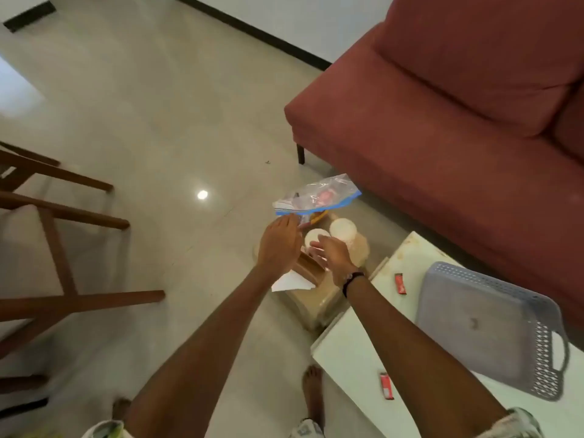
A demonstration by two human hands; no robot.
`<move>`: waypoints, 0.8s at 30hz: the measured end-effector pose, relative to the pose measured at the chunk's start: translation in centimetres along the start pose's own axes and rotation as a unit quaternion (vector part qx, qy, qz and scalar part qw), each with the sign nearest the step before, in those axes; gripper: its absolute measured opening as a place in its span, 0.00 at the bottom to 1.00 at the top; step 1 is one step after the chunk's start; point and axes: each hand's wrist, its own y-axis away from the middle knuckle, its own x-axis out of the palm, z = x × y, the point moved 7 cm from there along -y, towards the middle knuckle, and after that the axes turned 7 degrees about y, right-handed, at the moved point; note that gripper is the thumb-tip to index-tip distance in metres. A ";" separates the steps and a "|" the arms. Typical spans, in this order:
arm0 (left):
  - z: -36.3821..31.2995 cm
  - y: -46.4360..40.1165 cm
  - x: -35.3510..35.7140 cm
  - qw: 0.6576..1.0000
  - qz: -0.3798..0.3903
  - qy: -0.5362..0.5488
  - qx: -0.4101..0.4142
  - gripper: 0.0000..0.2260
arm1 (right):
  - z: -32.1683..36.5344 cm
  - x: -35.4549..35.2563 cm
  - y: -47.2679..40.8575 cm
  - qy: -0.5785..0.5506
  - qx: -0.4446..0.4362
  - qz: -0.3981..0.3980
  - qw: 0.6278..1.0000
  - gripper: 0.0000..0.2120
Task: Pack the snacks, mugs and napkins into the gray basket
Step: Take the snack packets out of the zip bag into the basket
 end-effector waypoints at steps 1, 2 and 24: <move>0.6 -1.0 0.0 1.000 -0.002 0.007 -0.001 0.16 | 0.6 0.7 -1.0 -0.009 0.003 0.002 1.000 0.12; 1.2 -1.9 -0.1 1.000 -0.011 0.019 0.004 0.16 | 0.9 1.2 -2.2 -0.013 0.007 0.001 1.000 0.11; 1.8 -5.8 -0.9 0.996 -0.067 0.039 0.048 0.23 | 8.8 1.7 -7.7 -0.096 -0.056 -0.076 0.991 0.13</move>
